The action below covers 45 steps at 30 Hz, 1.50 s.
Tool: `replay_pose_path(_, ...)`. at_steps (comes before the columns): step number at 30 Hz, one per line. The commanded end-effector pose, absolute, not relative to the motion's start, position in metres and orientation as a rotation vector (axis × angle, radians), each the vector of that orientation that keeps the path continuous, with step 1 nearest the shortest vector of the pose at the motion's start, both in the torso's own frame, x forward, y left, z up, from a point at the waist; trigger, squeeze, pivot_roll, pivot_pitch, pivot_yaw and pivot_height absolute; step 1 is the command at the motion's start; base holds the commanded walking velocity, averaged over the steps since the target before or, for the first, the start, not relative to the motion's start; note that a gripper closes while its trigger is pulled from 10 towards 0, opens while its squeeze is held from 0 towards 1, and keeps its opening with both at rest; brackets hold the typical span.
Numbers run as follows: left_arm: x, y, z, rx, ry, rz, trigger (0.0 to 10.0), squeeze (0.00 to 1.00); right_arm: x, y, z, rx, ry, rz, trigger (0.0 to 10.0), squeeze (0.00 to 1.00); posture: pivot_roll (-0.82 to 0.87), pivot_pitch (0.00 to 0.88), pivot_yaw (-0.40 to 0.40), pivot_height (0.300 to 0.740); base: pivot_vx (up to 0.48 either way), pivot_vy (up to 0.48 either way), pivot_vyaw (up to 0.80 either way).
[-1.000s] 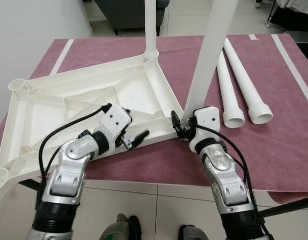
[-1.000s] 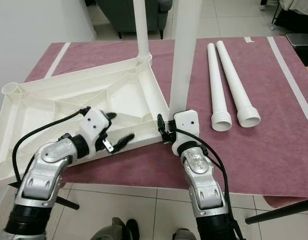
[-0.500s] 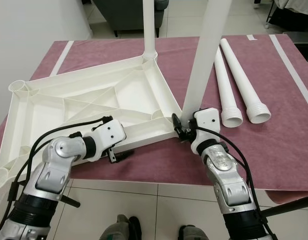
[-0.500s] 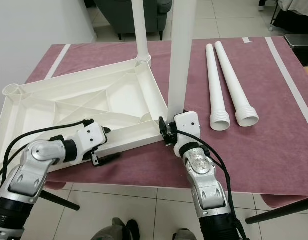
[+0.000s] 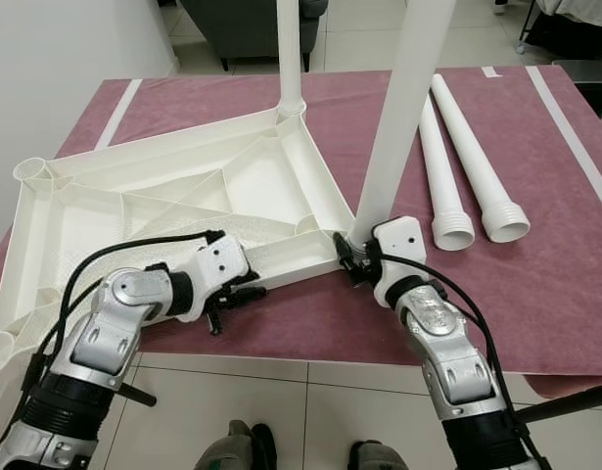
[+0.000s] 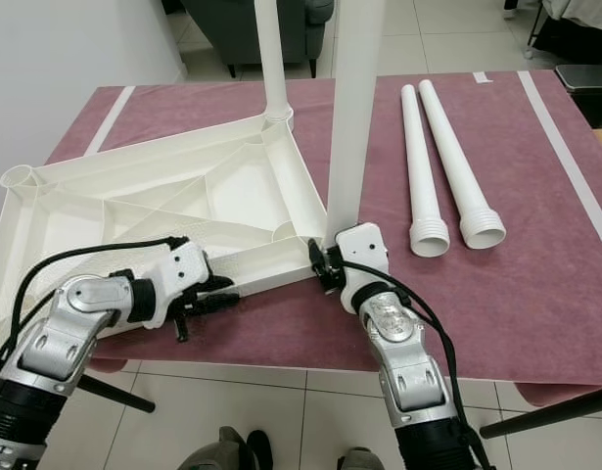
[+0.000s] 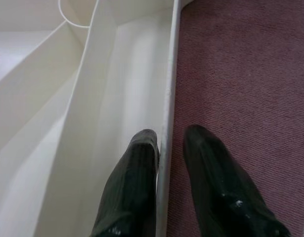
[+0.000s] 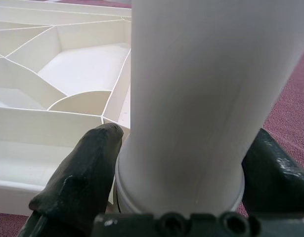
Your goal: Building children table
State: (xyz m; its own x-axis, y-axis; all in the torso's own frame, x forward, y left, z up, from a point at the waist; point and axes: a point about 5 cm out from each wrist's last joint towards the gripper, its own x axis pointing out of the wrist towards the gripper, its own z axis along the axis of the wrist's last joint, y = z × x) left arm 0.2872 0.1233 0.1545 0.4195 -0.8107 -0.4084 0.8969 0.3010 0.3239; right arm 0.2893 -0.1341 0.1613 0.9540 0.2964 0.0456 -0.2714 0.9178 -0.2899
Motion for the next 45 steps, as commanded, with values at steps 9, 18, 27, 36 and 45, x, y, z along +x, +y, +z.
replay_pose_path(9, 0.297, 0.118, 0.148, 0.603, 0.212, -1.238, 10.0, 1.00, 0.288, -0.136, 0.161, -0.285, -0.080, 0.290, 10.0, 0.00, -0.08, 0.153, 0.160, 0.740, 0.000, 0.000, 0.00)
replay_pose_path(18, 0.314, 0.099, 0.160, 0.608, 0.145, -1.244, 10.0, 0.00, 0.289, -0.136, 0.163, -0.282, -0.089, 0.283, 10.0, 0.00, -0.09, 0.153, 0.163, 0.740, 0.000, 0.000, 0.00)
replay_pose_path(27, 0.329, 0.055, 0.151, 0.598, 0.131, -1.278, 10.0, 0.00, 0.289, -0.136, 0.165, -0.280, -0.100, 0.274, 10.0, 0.00, -0.10, 0.146, 0.172, 0.740, 0.000, 0.000, 0.00)
replay_pose_path(36, 0.341, 0.046, 0.145, 0.657, 0.157, -1.229, 0.0, 0.00, 0.289, -0.137, 0.166, -0.281, -0.106, 0.267, 10.0, 0.00, -0.11, 0.140, 0.176, 0.740, 0.000, 0.000, 0.00)
replay_pose_path(45, 0.343, 0.052, 0.148, 0.717, 0.145, -1.270, 0.0, 0.00, 0.287, -0.139, 0.179, -0.257, -0.160, 0.285, 10.0, 0.00, -0.10, 0.135, 0.176, 0.740, 0.000, 0.000, 0.00)
